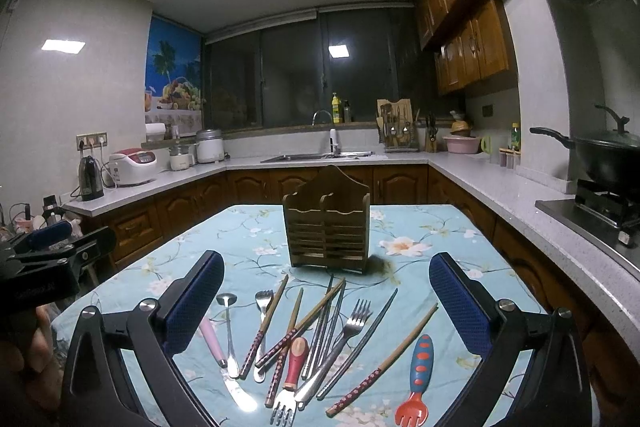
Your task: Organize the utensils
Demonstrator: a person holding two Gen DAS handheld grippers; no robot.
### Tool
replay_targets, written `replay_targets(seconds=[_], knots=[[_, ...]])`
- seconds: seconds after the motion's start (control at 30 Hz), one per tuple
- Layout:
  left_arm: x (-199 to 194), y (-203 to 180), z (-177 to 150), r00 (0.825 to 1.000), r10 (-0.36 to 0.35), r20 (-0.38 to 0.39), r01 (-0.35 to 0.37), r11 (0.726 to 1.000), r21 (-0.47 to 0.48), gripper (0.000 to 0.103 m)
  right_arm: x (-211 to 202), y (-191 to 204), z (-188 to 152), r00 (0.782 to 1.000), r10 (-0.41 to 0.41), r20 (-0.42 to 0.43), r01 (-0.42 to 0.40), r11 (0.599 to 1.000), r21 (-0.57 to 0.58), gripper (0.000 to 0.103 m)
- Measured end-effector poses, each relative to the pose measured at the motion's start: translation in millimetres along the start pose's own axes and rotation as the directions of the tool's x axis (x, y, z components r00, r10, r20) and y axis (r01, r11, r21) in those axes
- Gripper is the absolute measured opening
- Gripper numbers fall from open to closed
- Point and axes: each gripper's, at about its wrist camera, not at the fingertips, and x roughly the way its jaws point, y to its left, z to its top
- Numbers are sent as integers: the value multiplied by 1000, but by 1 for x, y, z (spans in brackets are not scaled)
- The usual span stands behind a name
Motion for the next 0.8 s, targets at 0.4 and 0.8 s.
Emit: replay_targets(seconds=[0.4, 0.8], knots=[[0, 0, -1, 1000, 0, 0, 0, 1000, -1, 102, -1, 1, -1, 1000, 0, 3, 0, 1000, -1, 103], [8, 1, 1, 1000, 0, -20, 0, 1000, -8, 102, -1, 4, 3, 1000, 4, -8, -4, 1000, -4, 103]])
